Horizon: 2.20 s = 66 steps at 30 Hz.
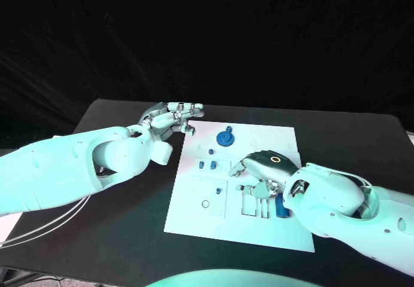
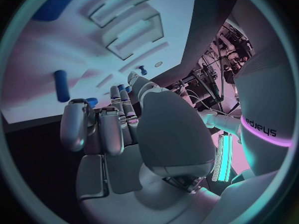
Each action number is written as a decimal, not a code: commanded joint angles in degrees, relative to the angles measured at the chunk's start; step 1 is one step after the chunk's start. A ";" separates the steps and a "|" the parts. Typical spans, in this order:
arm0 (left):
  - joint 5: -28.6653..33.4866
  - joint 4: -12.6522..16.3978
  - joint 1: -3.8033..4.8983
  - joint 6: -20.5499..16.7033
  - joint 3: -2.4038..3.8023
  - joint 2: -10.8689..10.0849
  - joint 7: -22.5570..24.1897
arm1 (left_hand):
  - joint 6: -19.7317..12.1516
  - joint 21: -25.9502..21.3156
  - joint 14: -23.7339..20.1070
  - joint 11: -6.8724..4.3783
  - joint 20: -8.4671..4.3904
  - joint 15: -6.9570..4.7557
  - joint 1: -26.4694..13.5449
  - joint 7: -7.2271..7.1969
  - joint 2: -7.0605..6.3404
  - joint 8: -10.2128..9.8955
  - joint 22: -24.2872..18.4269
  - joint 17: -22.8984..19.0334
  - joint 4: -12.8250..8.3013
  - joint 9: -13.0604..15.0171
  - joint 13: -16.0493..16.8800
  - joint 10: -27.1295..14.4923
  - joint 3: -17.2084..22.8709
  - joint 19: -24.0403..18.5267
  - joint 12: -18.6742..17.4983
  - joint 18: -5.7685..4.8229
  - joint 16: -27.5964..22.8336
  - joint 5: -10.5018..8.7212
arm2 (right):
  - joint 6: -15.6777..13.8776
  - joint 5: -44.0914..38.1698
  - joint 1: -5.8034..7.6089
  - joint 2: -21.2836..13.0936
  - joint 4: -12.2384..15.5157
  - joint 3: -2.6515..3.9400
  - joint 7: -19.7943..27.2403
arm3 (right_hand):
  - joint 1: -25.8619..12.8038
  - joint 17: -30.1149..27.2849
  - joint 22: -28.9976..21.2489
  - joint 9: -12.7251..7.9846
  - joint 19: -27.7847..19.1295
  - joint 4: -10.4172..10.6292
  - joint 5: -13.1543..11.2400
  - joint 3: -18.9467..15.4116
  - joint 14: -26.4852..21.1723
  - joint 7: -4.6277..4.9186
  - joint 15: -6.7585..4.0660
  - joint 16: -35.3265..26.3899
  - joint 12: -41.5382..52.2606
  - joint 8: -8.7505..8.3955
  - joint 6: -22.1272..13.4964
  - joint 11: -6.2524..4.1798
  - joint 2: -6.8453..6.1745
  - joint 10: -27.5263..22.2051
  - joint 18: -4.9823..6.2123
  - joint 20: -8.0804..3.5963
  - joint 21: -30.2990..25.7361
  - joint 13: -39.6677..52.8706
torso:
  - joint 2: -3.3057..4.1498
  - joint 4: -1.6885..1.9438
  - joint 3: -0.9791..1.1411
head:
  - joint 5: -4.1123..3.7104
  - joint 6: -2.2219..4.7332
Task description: Assemble the parts on the task board
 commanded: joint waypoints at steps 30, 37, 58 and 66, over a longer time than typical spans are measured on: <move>-0.20 0.05 0.01 1.49 -0.02 -0.09 0.18 | -0.36 -0.40 -0.41 0.13 0.06 0.04 0.02 0.03 0.57 0.23 -0.24 -0.27 -0.06 -0.08 -0.05 -0.58 -0.58 -0.52 0.56 1.17 -0.21 -0.05 | 4.24 -1.26 2.89 -5.76 -0.38 0.18 -4.00 | 0.62 -0.78 -0.66 -0.20 0.30 0.86 -0.22 -5.62 3.12 -1.73 -2.08 -0.63 3.22 0.56 0.68 -2.08 2.16 2.11 1.20 -2.01 -1.15 0.02 | 0.04 -0.11 -0.07 | -2.38 1.40; -0.20 -0.07 0.00 1.52 -0.04 0.04 0.16 | -0.36 -0.40 -0.41 0.13 0.06 0.04 0.02 0.03 0.57 0.23 -0.24 -0.27 -0.06 -0.08 -0.05 -0.58 -0.58 -0.52 0.56 1.17 -0.21 -0.05 | 4.96 -1.32 2.78 -5.10 -0.88 0.15 -3.74 | 1.49 -0.46 -0.21 0.34 0.71 1.25 -0.57 -4.03 3.25 -1.77 -2.37 -0.34 4.00 1.58 4.30 -3.06 3.52 6.16 1.10 -2.24 -0.84 0.15 | 0.01 -0.05 -0.09 | -2.51 1.13; -0.20 -0.11 -0.02 1.56 -0.08 -0.03 -0.08 | -0.36 -0.40 -0.41 0.13 0.06 0.04 0.02 0.03 0.57 0.23 -0.24 -0.27 -0.06 -0.08 -0.05 -0.58 -0.58 -0.52 0.56 1.17 -0.21 -0.05 | 5.95 -4.74 2.11 -3.34 -3.06 0.00 -4.85 | 3.10 0.03 0.60 0.74 1.23 0.64 -2.17 -1.18 3.37 -1.76 -2.91 0.09 3.04 1.82 6.79 -3.69 4.21 9.05 0.90 -2.82 -0.26 0.07 | -0.03 -0.08 -0.06 | -2.43 0.64; -0.20 -0.15 -0.04 1.55 -0.10 0.01 -0.06 | -0.35 -0.69 -0.48 0.13 0.07 0.05 0.01 0.03 0.61 0.28 -0.43 -0.47 -0.10 -0.07 -0.04 -0.62 -0.72 -0.58 0.69 1.21 -0.25 -0.06 | 3.17 -3.99 2.06 -3.53 -2.03 -0.01 -4.32 | 4.82 0.65 1.94 1.10 1.97 -0.99 -3.01 1.45 3.50 -1.22 -2.44 0.60 2.77 2.10 8.46 -3.63 4.85 11.33 0.58 -2.53 0.77 0.27 | -0.05 -0.06 -0.04 | -2.55 0.64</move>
